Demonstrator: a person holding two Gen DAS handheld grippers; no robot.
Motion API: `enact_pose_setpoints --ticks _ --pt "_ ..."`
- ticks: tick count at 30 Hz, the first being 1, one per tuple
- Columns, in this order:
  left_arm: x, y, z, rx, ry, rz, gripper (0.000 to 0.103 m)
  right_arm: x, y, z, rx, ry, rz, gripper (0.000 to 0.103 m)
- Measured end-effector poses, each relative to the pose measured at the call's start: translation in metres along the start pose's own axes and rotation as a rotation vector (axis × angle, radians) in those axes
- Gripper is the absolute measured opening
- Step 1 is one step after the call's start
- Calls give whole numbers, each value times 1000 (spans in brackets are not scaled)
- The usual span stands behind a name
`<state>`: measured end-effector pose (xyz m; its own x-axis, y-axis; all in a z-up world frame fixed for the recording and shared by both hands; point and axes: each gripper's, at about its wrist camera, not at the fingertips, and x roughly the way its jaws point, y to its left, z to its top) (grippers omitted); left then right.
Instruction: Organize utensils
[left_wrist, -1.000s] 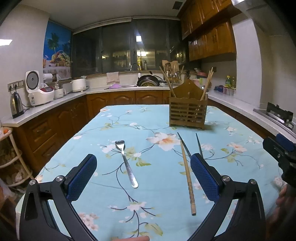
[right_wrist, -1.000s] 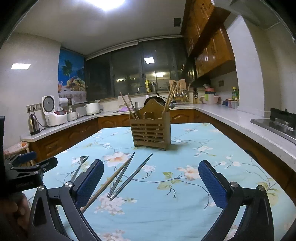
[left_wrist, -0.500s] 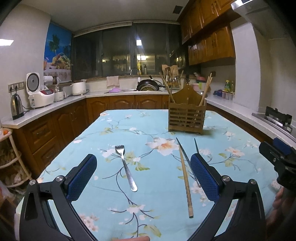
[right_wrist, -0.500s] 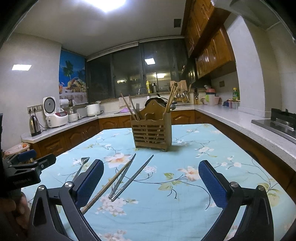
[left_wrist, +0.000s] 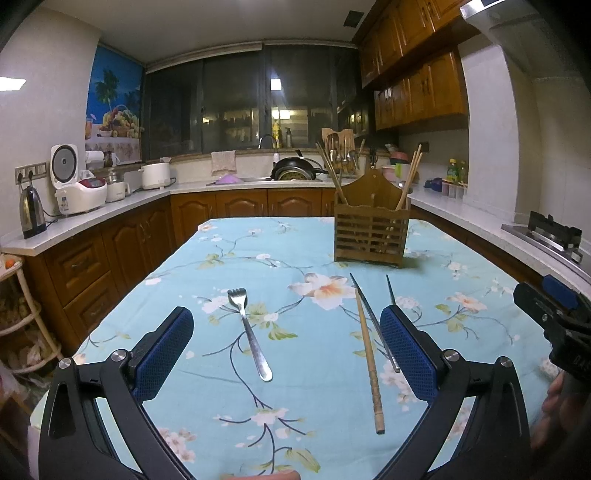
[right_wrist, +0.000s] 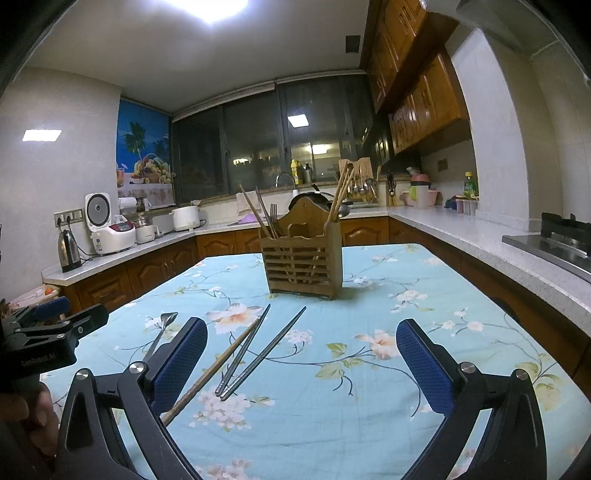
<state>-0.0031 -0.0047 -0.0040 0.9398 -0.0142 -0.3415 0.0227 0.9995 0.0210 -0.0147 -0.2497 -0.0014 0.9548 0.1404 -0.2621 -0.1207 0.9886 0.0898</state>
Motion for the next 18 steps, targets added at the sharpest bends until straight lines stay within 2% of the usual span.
enact_pose_setpoints --ticks 18 --pt "6 -2 -1 -5 12 -6 103 0 0 0 3 1 -1 103"
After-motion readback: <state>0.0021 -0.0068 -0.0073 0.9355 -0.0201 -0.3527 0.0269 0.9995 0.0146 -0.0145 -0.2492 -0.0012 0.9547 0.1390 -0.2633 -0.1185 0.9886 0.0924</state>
